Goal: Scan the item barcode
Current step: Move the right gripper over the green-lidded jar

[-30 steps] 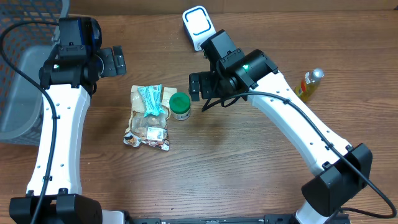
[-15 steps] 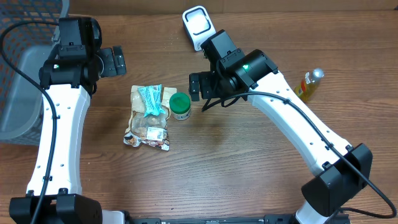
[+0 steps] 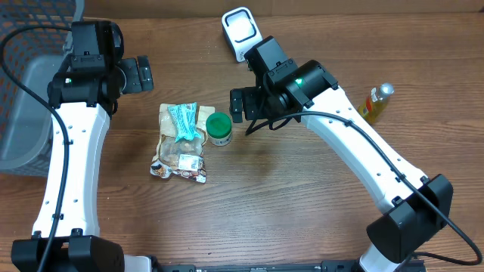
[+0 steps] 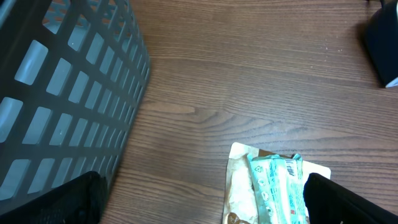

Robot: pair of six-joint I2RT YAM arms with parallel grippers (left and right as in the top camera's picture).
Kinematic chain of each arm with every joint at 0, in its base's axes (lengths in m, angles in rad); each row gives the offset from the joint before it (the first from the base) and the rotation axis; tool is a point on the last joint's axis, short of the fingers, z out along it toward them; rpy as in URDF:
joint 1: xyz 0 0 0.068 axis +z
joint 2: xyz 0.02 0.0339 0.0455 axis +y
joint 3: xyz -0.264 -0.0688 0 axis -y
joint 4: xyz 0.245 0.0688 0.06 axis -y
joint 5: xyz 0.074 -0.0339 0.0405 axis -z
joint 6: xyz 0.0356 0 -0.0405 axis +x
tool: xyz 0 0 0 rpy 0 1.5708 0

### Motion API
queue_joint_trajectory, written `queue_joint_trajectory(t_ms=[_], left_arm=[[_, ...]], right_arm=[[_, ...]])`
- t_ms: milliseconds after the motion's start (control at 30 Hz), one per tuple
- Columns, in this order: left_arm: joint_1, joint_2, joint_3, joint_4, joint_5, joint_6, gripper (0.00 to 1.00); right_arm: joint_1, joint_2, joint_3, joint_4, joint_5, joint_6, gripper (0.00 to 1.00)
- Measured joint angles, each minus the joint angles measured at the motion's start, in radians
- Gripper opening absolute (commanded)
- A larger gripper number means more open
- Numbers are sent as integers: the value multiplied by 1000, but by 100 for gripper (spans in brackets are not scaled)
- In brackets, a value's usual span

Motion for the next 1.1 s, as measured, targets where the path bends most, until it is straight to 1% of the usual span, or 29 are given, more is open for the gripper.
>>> queue_joint_trajectory(t_ms=[267, 367, 933, 1100], left_arm=[[0, 0, 0, 0, 0, 0, 100], [0, 0, 0, 0, 0, 0, 100], [0, 0, 0, 0, 0, 0, 100], [0, 0, 0, 0, 0, 0, 99]], right_arm=[[0, 0, 0, 8, 0, 2, 100], [0, 0, 0, 72, 0, 3, 100], [0, 0, 0, 216, -52, 3, 100], [0, 0, 0, 229, -79, 56, 100]])
